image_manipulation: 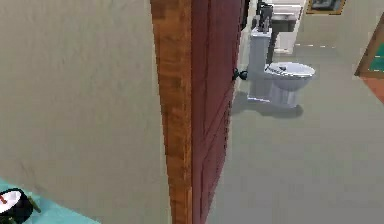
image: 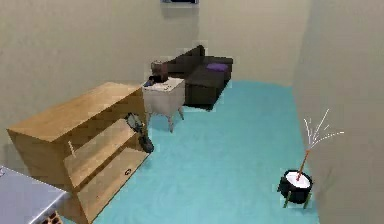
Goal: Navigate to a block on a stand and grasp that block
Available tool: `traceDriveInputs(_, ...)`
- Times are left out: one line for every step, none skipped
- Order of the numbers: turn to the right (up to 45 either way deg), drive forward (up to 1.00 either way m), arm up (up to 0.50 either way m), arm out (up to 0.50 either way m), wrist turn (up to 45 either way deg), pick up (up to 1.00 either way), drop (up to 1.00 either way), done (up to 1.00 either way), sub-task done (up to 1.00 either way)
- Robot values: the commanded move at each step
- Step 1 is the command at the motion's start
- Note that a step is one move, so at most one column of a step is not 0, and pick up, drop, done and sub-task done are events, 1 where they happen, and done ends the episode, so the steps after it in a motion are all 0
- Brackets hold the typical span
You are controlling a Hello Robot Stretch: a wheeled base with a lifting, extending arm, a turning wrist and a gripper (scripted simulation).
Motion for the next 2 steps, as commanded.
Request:
traceDriveInputs(0.0,0.95,0.00,0.00,0.0,0.00,0.00,0.00,0.00)
traceDriveInputs(33.0,0.00,0.00,0.00,0.0,0.00,0.00,0.00,0.00)
